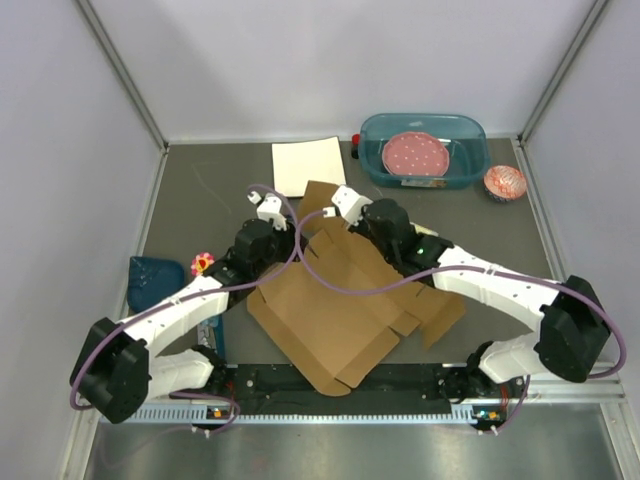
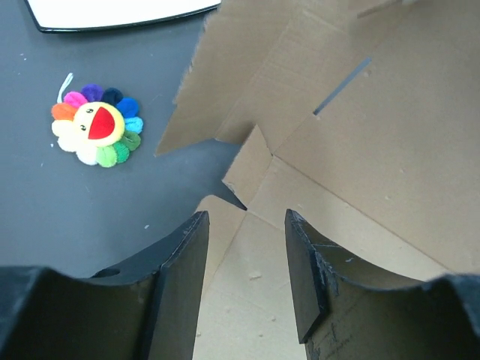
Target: Fold the paper box
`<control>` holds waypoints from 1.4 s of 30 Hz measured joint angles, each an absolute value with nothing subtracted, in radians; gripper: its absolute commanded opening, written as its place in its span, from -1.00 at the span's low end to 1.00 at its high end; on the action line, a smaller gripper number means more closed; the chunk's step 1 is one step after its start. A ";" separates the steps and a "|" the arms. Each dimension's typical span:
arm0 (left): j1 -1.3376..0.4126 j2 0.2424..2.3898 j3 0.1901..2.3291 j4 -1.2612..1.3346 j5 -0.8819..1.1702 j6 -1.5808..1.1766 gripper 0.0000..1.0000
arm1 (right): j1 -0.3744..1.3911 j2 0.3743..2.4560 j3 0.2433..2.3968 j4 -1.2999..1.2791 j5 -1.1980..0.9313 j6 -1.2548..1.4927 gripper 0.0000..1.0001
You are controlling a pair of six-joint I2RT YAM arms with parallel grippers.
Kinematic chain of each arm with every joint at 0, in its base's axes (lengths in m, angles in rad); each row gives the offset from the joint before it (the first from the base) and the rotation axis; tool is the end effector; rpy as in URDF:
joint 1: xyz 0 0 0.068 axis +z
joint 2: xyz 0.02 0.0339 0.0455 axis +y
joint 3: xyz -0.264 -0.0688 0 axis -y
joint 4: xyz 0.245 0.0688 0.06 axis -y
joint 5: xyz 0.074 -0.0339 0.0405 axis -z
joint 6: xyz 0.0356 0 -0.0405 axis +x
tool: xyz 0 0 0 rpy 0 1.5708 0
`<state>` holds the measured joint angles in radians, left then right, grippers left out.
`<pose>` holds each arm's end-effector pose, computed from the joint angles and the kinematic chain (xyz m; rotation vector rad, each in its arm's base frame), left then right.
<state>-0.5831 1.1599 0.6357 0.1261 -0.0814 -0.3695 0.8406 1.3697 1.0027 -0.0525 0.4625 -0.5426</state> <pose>0.2166 -0.1394 0.2424 0.1599 2.0011 -0.5386 0.2214 0.2235 0.2972 -1.0041 1.6752 -0.2636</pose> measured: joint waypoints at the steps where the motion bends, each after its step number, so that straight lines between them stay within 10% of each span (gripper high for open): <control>1: -0.583 1.158 0.632 0.128 -0.089 -0.371 0.02 | 0.850 1.370 0.991 -0.039 0.470 -0.557 -1.00; 17: -0.560 1.113 0.621 0.135 -0.259 -0.372 0.19 | 0.895 1.359 0.903 0.017 0.520 -0.590 -1.00; 24: -0.558 1.163 0.613 0.151 -0.199 -0.393 -0.23 | 0.895 1.346 0.903 -0.010 0.518 -0.527 -1.00; 42: -0.622 1.269 0.501 0.177 -0.042 -0.645 -0.44 | 0.895 1.328 0.918 -0.113 0.501 -0.428 -1.00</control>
